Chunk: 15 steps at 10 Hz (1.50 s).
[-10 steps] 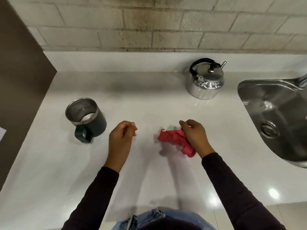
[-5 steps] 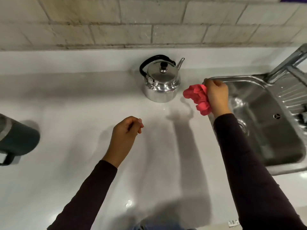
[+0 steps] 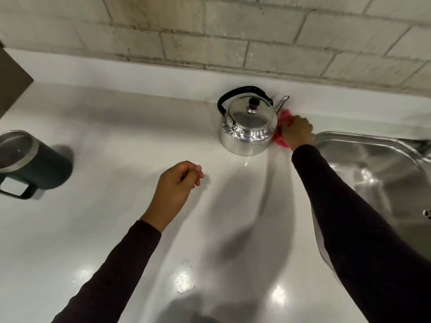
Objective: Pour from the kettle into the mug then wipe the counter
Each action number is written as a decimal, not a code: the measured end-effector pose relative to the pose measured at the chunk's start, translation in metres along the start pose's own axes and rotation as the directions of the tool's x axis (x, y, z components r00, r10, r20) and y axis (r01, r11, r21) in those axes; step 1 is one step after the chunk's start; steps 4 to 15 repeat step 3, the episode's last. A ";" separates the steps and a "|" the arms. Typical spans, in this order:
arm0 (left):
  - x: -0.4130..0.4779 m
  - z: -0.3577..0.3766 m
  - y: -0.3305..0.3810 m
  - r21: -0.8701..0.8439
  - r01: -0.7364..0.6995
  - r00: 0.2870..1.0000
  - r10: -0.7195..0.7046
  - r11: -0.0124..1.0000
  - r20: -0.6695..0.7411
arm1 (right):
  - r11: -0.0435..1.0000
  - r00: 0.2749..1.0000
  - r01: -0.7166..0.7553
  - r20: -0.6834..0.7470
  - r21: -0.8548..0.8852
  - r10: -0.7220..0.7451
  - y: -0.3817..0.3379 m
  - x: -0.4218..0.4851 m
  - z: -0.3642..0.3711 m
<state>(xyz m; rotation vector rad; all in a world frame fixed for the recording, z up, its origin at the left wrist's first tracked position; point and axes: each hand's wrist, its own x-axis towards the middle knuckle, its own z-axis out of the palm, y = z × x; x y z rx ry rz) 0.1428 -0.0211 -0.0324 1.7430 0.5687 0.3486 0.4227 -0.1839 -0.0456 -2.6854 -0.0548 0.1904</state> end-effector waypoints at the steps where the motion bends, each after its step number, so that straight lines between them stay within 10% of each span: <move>1: -0.005 -0.005 -0.003 -0.017 0.010 1.000 -0.010 1.000 0.015 | 0.983 0.995 0.088 -0.025 -0.158 -0.093 0.005 -0.010 -0.001; 3: -0.019 -0.033 0.010 -0.035 -0.022 0.993 0.026 0.999 0.115 | 0.886 0.939 0.242 -0.134 -0.395 -0.317 -0.007 -0.081 -0.015; 15: -0.019 -0.033 0.010 -0.035 -0.022 0.993 0.026 0.999 0.115 | 0.886 0.939 0.242 -0.134 -0.395 -0.317 -0.007 -0.081 -0.015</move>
